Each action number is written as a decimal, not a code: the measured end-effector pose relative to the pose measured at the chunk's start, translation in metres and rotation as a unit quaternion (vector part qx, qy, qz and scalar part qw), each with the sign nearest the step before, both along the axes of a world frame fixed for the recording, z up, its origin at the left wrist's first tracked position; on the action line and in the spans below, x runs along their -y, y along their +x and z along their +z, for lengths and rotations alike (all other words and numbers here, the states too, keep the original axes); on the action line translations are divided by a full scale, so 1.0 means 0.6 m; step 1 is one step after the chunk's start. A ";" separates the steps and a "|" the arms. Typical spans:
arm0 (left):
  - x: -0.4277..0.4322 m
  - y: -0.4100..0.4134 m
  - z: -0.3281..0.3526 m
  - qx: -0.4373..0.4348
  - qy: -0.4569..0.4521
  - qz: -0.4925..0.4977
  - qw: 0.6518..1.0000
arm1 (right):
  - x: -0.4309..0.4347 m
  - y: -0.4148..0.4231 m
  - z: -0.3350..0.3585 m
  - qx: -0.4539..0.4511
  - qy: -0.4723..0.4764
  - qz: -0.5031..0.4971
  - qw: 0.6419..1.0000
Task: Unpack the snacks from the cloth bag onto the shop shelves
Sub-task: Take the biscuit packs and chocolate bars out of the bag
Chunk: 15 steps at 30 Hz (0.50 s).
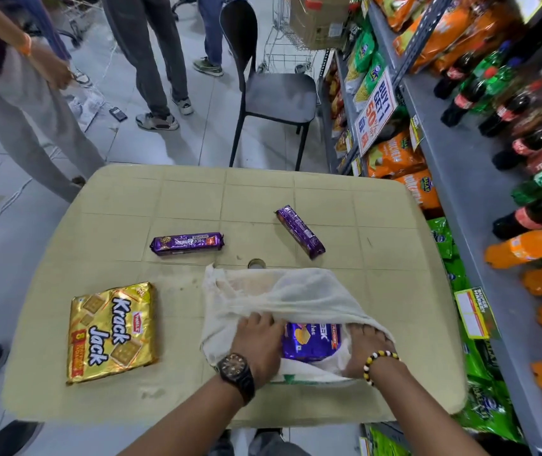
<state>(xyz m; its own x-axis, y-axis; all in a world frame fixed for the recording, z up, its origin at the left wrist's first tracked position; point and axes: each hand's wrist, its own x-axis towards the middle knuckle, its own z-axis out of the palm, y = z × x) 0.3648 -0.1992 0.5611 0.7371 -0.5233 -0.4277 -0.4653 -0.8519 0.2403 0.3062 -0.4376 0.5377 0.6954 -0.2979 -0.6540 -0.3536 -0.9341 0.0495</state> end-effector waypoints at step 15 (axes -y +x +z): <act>0.027 0.063 -0.054 -0.016 0.017 0.018 1.000 | 0.071 0.122 0.047 0.144 0.123 -0.223 0.956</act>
